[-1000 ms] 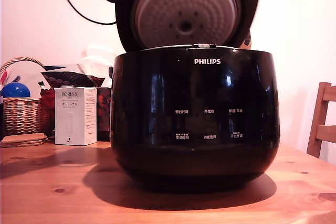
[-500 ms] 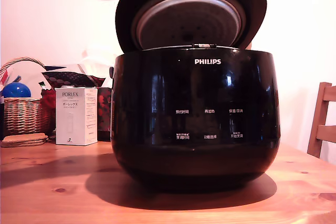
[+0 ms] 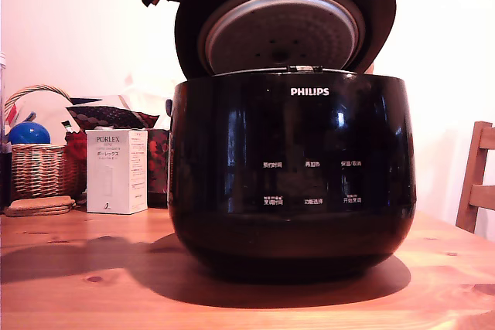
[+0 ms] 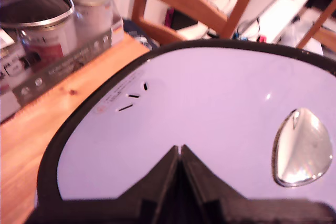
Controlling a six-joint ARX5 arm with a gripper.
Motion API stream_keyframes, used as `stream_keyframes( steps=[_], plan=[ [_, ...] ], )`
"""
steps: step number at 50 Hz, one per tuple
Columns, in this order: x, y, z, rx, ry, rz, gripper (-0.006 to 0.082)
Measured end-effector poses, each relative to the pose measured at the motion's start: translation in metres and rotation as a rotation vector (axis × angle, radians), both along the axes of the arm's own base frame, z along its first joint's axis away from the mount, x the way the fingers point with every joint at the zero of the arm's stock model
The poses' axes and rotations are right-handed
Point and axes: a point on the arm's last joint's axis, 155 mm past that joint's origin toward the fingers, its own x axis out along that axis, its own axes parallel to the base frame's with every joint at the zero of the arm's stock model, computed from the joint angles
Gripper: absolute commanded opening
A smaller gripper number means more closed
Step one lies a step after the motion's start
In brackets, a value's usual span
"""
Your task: Close the rice cooker by pressing the lid down with medium force
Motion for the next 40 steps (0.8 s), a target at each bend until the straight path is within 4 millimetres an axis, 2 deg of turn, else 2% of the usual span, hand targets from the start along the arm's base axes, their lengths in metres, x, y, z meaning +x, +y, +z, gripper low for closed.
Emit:
stream_keyframes(
  steps=[11,25,40],
  plan=[
    [-0.003,-0.006,-0.016,-0.016,-0.040,0.043,-0.0023],
    [-0.007,-0.014,-0.004,-0.075,-0.140,0.088,-0.0023],
    [-0.020,-0.027,-0.021,-0.105,-0.153,0.083,-0.0023]
  ],
)
